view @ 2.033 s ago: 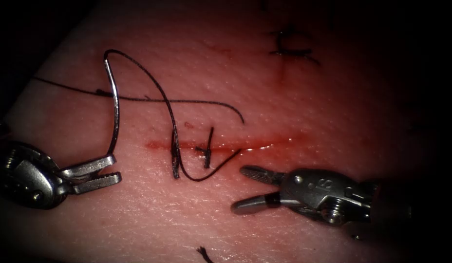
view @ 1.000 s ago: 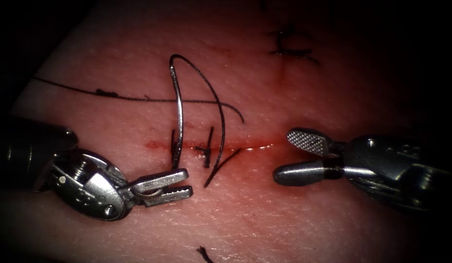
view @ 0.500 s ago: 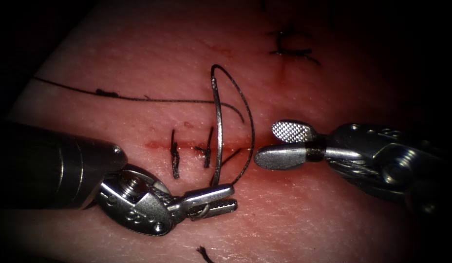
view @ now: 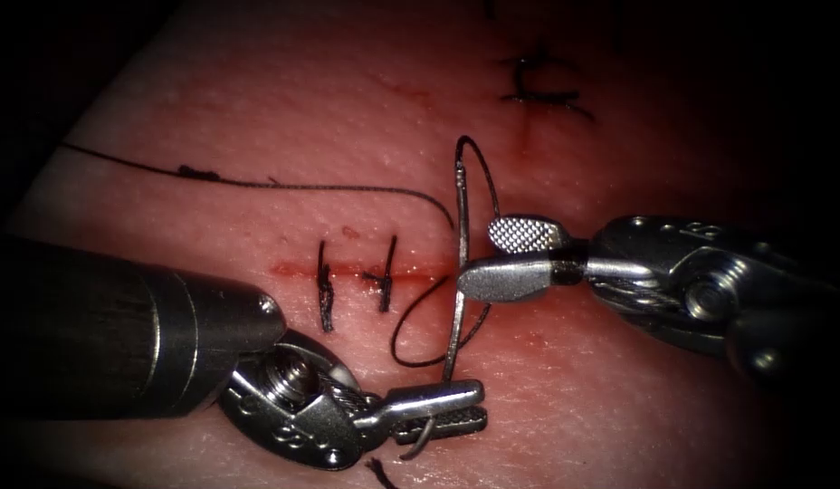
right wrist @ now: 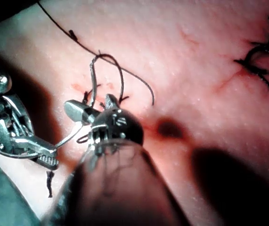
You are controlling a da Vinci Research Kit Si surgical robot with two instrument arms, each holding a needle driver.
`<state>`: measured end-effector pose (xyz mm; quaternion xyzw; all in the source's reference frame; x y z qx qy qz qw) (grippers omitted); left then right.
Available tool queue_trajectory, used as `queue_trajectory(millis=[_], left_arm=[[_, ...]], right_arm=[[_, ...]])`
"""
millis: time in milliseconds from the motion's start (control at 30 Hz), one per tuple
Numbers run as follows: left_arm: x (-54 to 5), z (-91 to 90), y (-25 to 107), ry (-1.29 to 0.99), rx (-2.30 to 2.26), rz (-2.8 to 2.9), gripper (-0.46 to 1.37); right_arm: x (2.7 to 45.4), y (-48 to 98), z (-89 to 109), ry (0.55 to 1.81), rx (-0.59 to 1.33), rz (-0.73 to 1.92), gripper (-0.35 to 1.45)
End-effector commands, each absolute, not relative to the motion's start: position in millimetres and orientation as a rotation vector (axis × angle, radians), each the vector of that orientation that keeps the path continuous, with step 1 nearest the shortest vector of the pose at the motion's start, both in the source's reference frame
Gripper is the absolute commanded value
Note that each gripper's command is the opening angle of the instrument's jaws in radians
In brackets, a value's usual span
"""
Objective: Wound Closure
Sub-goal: Pass the needle from the left tool to the right
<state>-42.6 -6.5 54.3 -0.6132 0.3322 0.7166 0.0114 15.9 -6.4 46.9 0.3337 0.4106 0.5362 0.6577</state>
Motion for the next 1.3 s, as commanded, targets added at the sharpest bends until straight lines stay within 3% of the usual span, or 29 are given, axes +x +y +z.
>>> queue_trajectory(millis=[33, 933, 1133, 1300], left_arm=[[-42.7, 54.2, -6.5, 1.038, -1.919, 2.238, -0.35], [-43.8, 54.0, -5.9, 1.043, -1.920, 2.225, -0.35], [-43.8, 54.0, -6.2, 1.047, -1.920, 2.223, -0.35], [-43.8, 54.0, -6.3, 1.056, -1.921, 2.226, -0.35]], right_arm=[[16.1, -6.6, 47.0, 0.931, 0.767, 1.221, 0.54], [17.2, -8.4, 48.4, 0.904, 0.835, 1.330, 0.35], [17.2, -8.2, 48.4, 0.901, 0.838, 1.337, 0.14], [17.2, -7.8, 48.3, 0.916, 0.826, 1.352, 0.07]])
